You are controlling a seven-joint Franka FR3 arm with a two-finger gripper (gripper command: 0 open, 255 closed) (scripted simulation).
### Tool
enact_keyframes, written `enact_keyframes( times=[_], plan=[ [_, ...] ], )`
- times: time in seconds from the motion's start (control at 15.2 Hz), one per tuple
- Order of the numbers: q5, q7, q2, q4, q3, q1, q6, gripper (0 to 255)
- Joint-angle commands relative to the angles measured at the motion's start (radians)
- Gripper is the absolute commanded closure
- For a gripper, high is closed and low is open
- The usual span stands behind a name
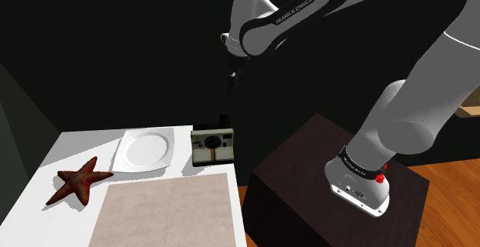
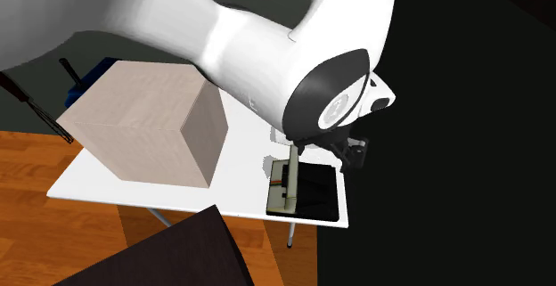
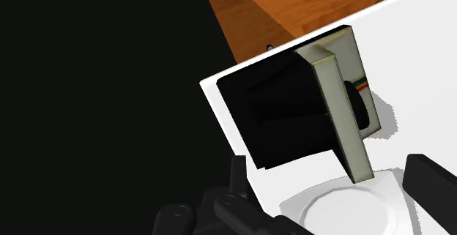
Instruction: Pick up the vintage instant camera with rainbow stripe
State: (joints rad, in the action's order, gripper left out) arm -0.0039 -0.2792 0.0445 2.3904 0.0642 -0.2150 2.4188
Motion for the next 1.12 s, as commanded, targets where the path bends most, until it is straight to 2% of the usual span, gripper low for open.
enact_keyframes(
  times=[0.0, 0.53, 1.06],
  plan=[
    [-0.001, -0.003, -0.070, -0.025, 0.015, -0.015, 0.041, 0],
    [-0.033, -0.015, -0.345, -0.168, 0.056, -0.070, 0.153, 0],
    [-0.083, -0.023, -0.609, -0.354, 0.078, -0.139, 0.209, 0]
  ],
)
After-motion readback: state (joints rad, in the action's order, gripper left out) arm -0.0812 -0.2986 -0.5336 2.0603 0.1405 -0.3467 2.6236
